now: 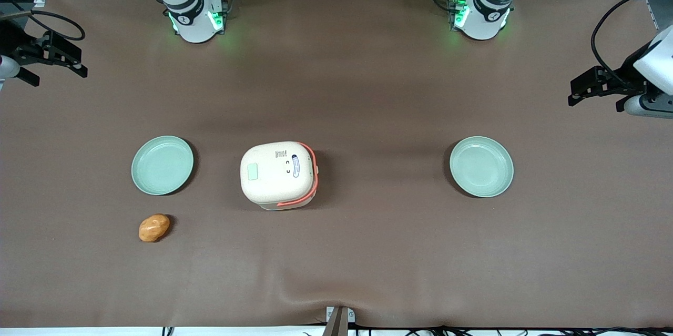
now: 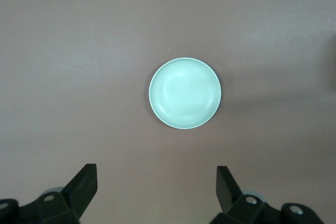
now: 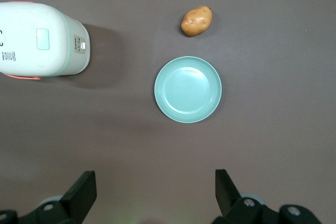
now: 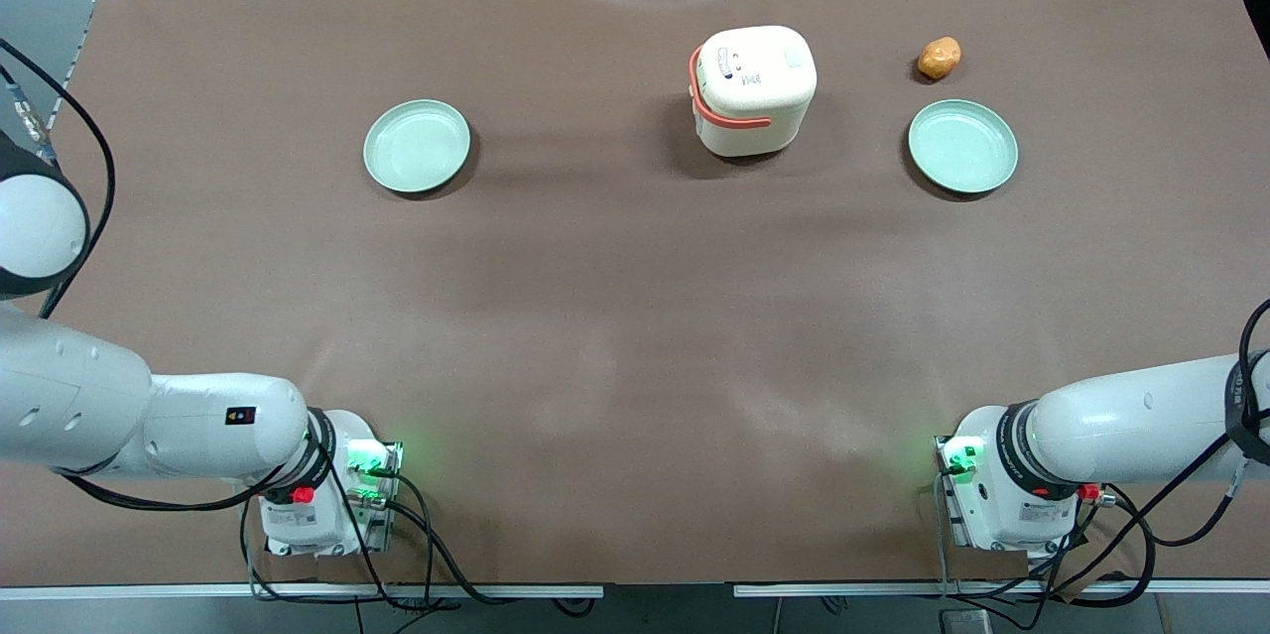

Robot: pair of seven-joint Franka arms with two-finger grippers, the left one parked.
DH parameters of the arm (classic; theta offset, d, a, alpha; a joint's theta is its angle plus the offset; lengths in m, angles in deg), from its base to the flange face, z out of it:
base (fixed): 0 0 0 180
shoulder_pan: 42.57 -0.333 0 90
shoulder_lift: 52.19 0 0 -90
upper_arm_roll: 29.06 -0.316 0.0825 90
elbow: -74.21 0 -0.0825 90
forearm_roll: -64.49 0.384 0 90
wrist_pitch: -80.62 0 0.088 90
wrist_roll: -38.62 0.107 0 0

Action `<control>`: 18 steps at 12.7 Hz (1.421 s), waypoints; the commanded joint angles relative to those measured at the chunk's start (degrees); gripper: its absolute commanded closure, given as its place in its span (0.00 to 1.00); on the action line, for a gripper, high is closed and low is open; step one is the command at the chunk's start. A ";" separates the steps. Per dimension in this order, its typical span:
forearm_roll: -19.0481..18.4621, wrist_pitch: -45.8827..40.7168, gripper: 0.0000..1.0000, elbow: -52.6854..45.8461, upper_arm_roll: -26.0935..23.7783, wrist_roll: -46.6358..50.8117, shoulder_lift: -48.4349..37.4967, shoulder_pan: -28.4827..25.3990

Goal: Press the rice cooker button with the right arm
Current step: 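Move the right gripper over the white rice cooker's lid button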

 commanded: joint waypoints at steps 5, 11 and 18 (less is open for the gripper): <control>0.69 0.99 0.00 1.40 0.79 0.90 -0.95 -1.17; 1.57 7.41 0.42 5.97 -4.11 1.86 0.81 -1.35; 1.48 18.46 1.00 5.79 -14.76 20.75 9.05 -5.29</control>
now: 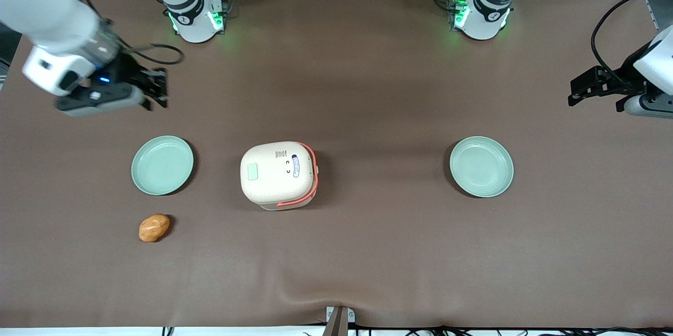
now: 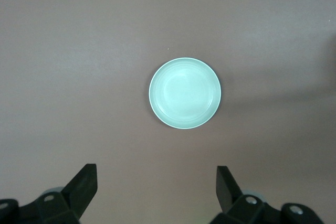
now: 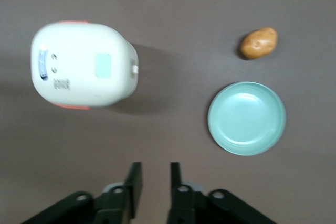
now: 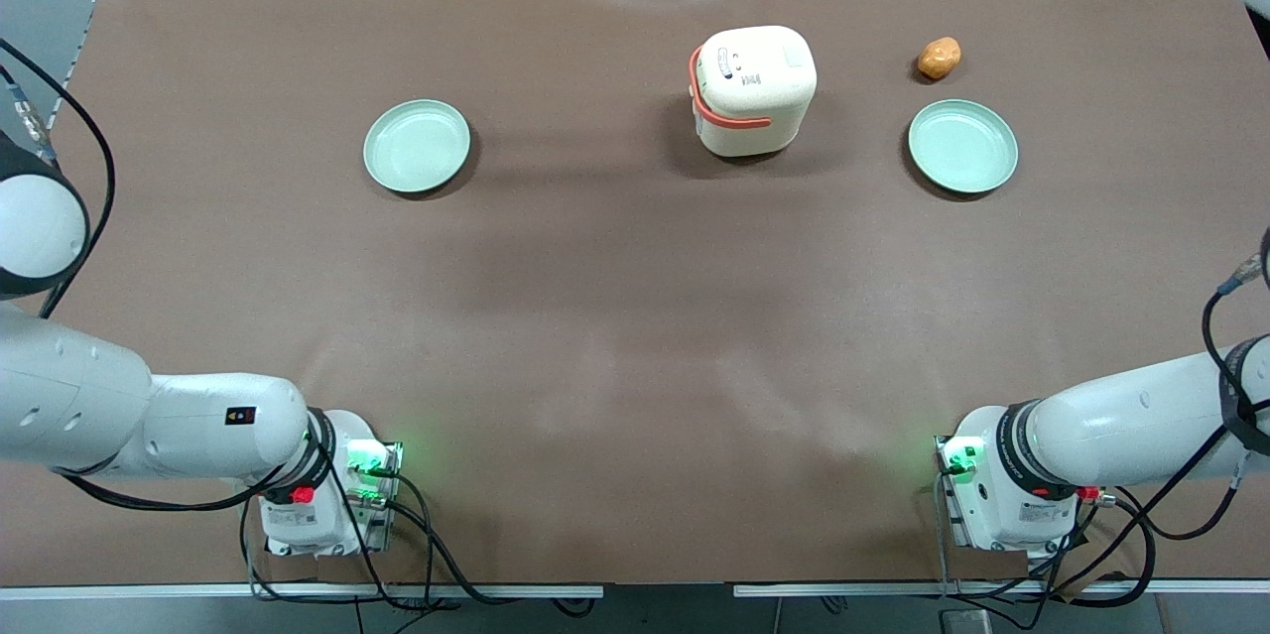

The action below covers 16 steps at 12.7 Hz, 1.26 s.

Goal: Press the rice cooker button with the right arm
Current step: 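Move the right gripper over the white rice cooker's lid button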

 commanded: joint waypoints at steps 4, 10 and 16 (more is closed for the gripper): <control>-0.02 7.11 1.00 -2.48 -0.89 3.67 11.56 -4.37; -2.81 12.72 1.00 -9.69 -0.36 8.41 21.58 -9.29; -5.55 13.70 1.00 -11.54 0.87 8.23 26.42 -10.18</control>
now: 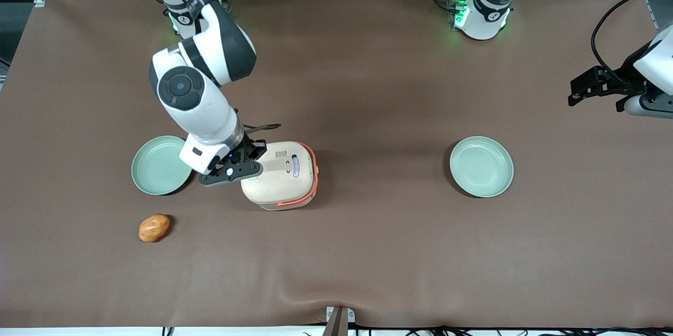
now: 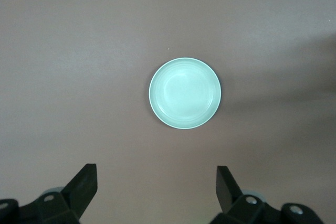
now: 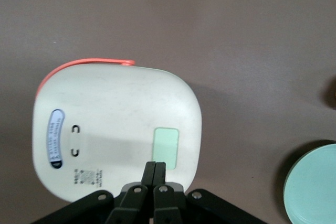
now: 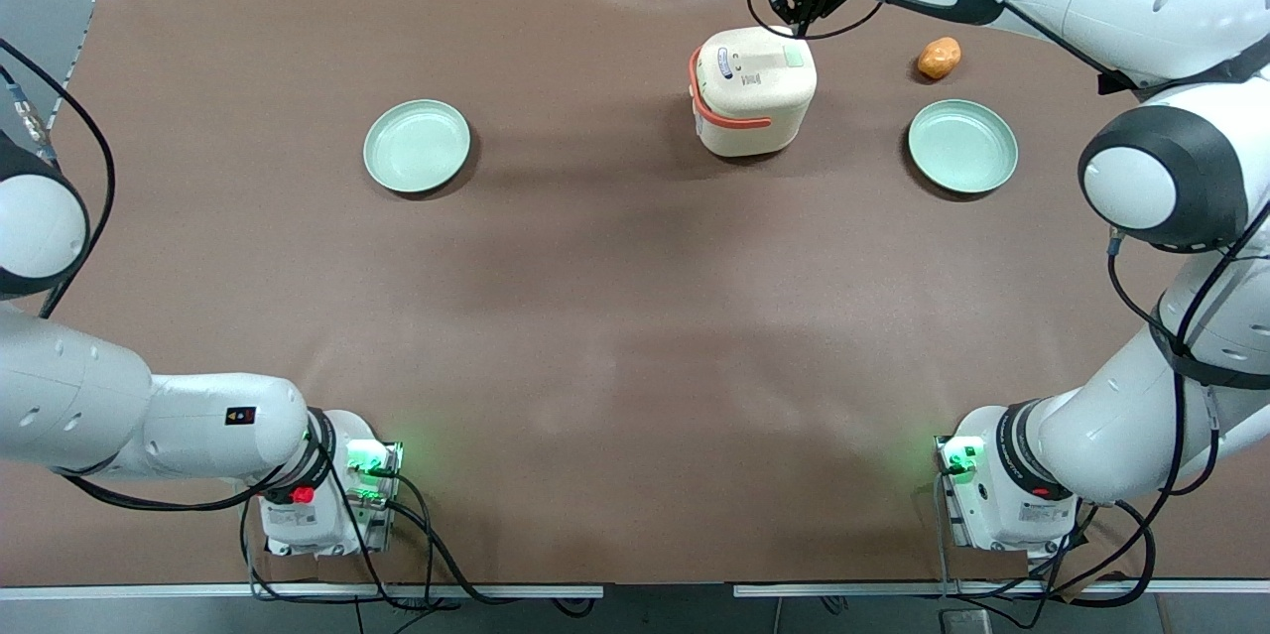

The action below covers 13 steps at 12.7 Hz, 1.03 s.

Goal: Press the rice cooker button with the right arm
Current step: 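Press down on the blue lid button with the closed right gripper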

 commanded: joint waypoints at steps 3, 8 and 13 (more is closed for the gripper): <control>-2.32 1.22 1.00 -1.74 0.61 0.74 3.08 -0.59; -2.33 2.01 1.00 -1.39 0.61 1.09 4.40 -0.67; -2.33 2.10 1.00 -1.30 0.61 3.11 4.84 -1.47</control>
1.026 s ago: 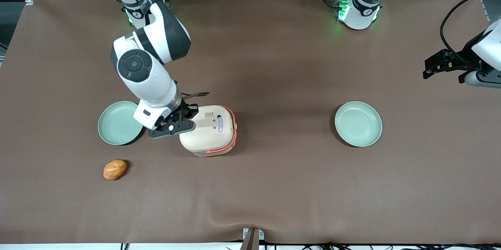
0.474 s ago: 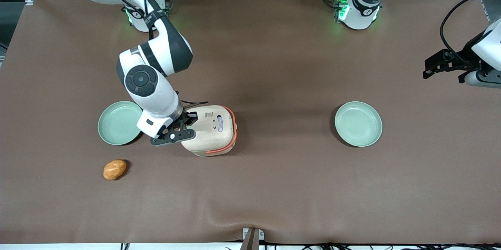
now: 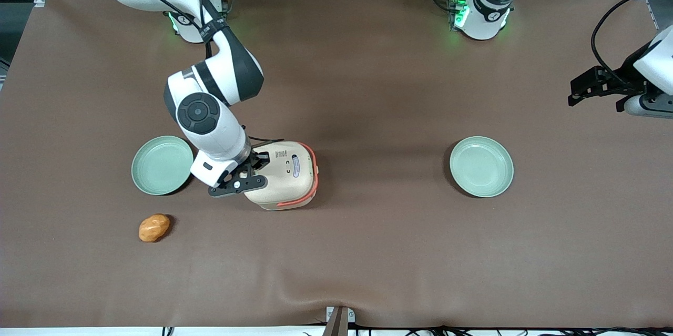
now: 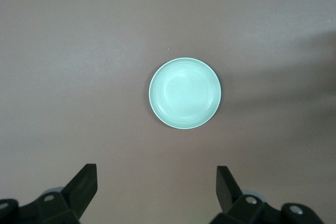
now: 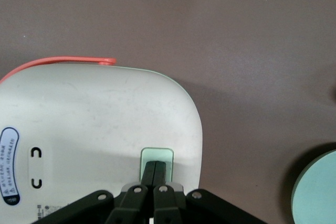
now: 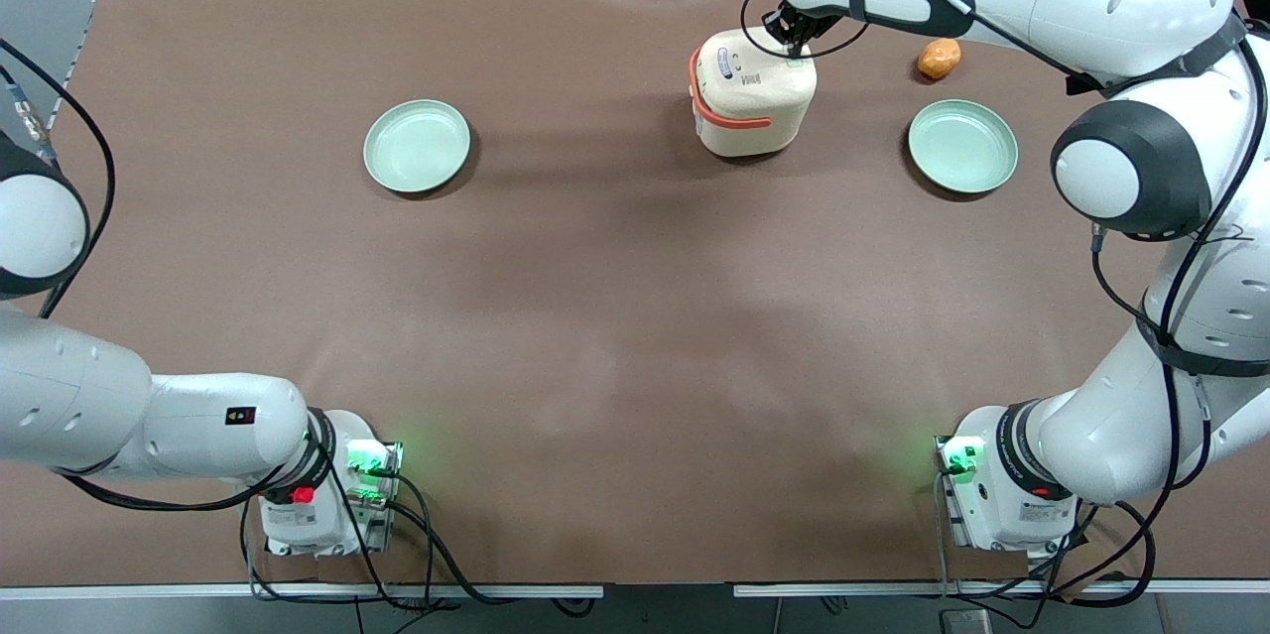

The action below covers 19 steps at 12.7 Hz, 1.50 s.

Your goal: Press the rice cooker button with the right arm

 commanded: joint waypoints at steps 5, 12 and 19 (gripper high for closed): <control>-1.57 5.14 1.00 2.32 2.33 1.52 1.30 -1.86; 1.67 -6.07 1.00 -3.45 2.44 0.64 -5.89 -0.73; 7.04 -20.84 0.21 -5.93 2.96 -3.12 -19.07 6.91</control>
